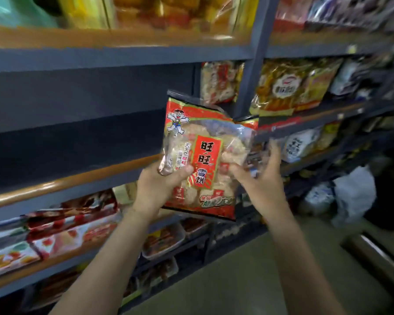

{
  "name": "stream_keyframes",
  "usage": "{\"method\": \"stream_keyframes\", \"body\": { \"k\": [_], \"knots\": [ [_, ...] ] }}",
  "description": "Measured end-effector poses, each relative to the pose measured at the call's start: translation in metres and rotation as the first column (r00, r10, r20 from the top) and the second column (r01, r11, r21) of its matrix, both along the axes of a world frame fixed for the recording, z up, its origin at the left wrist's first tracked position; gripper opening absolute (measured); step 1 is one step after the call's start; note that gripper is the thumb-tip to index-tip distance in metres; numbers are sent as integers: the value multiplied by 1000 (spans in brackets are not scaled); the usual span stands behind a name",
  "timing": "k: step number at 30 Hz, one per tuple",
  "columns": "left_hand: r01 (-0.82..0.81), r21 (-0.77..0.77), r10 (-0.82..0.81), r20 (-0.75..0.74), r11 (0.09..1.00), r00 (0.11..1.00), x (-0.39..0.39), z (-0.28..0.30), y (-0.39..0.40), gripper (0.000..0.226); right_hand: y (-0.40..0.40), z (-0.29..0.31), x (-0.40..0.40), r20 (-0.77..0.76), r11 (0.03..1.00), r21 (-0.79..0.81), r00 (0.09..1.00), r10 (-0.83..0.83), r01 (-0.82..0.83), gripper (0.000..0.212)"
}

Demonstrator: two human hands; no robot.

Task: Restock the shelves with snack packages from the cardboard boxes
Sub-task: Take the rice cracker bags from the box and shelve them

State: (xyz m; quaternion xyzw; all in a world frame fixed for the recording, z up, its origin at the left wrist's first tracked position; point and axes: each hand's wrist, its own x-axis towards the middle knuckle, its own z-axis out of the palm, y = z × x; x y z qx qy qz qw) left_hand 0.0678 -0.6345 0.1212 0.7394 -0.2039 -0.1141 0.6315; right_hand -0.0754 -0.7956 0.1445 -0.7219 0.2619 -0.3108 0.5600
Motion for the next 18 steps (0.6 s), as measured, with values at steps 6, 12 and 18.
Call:
{"method": "stream_keyframes", "body": {
  "k": [6,12,18],
  "knots": [
    [193,-200,-196,2,961,981,-17,21,-126,27,-81,1,14,74,958,158,965,-251,238,64],
    [285,-234,-288,24,930,957,-22,24,-229,30,-173,7,1,119,926,104,920,-373,363,51],
    [211,-250,-220,-7,945,976,-20,14,-326,59,-274,8,16,70,946,39,944,-323,321,55]
  ]
}}
